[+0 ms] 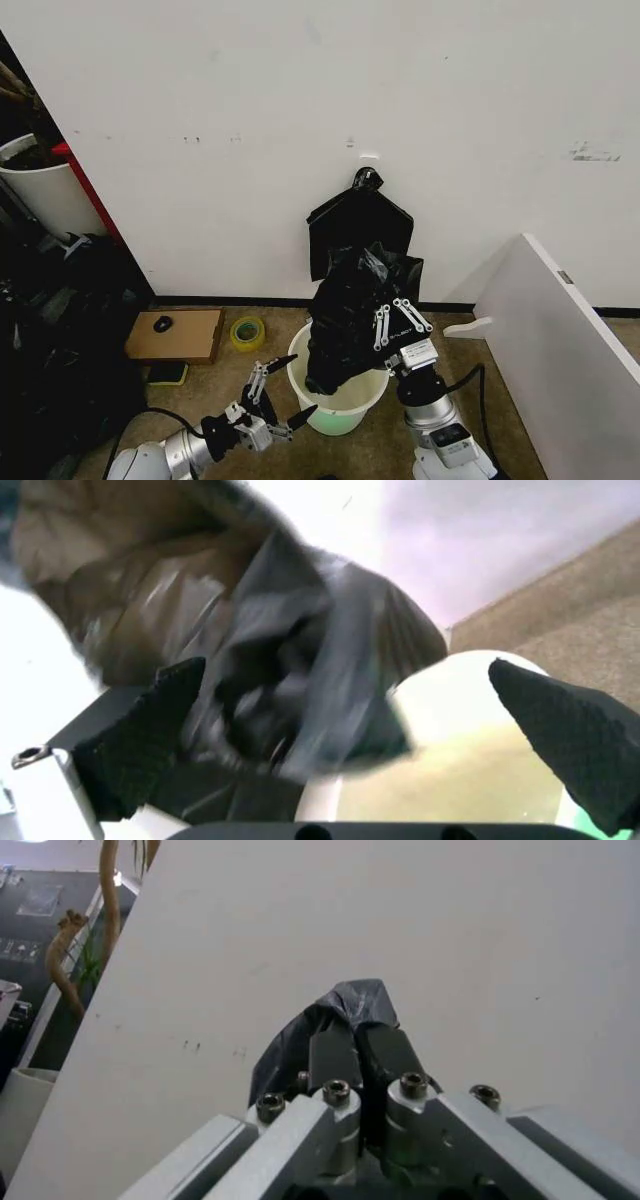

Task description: Place the garbage bag over the trash bin.

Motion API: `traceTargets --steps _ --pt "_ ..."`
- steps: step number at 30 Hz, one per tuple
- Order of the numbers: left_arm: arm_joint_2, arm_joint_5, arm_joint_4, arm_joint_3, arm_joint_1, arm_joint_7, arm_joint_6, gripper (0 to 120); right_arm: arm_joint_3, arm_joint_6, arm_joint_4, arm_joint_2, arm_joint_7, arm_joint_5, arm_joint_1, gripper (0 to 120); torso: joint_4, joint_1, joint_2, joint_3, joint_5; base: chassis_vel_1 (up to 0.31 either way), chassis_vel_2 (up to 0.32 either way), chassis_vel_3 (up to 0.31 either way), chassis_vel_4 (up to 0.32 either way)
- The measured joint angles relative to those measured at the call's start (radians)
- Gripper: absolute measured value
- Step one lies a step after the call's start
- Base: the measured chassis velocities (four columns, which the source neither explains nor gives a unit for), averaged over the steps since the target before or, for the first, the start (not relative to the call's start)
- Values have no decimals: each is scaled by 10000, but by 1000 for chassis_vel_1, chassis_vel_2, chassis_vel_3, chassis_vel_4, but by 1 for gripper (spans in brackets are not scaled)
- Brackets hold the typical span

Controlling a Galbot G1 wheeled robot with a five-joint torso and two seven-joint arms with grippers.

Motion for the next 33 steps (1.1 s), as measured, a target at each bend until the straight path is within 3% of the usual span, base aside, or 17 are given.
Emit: traceTargets --steps 4,9,15,26,33 --pt "18 793 -15 161 -327 69 17 100 -8 -2 65 -20 0 -3 -7 0 0 0 0 0 1 0 0 0 0" --pt "-13 2035 262 262 -632 -749 42 99 -18 -5 225 -33 -3 -6 -61 0 -1 0 0 0 2 0 0 0 0" --pt "-106 2237 625 433 -667 -1512 61 82 -45 -6 363 -43 -13 -53 -146 0 0 0 0 0 1 0 0 0 0" --pt "-429 2174 1214 1150 -870 -3598 270 39 -217 79 488 2 -58 -340 -305 0 0 0 0 0 1 0 0 0 0" --pt "-527 2242 1260 1184 -1022 -3906 261 16 -249 137 319 40 -43 -426 -320 0 -1 0 0 0 1 0 0 0 0"
